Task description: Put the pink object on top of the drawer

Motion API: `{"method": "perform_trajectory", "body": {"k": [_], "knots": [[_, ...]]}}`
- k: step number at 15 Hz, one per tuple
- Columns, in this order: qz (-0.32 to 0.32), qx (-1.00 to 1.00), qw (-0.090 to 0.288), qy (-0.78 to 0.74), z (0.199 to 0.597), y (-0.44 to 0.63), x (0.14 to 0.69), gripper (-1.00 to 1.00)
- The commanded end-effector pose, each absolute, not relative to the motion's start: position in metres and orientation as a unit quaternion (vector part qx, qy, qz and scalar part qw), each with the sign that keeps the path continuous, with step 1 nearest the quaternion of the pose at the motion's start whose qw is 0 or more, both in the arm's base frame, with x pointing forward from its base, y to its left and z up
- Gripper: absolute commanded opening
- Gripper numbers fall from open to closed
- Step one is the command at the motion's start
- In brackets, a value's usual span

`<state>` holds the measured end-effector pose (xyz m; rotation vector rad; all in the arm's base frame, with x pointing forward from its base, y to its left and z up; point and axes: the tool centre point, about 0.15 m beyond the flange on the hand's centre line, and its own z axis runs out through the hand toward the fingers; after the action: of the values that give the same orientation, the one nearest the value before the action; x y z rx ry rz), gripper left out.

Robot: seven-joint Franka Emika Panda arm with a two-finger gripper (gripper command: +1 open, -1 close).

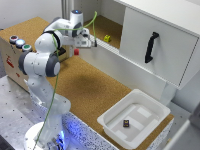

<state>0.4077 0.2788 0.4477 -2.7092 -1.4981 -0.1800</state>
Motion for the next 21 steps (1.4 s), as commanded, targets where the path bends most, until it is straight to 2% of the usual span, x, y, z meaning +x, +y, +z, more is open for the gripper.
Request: {"method": "perform_trajectory", "body": {"k": [1,5,10,21], "knots": [[0.025,-0.828,0.015,-0.56,0.458,0.391,0.426,-1.0],[0.018,-0.785,0.003,-0.619,0.469,0.445,0.426,-1.0],[0.034,-0.76,-0.013,-0.649,0.468,0.463,0.42,-1.0],[0.052,-0.707,-0.002,-0.705,0.461,0.477,0.399,-1.0]]}}
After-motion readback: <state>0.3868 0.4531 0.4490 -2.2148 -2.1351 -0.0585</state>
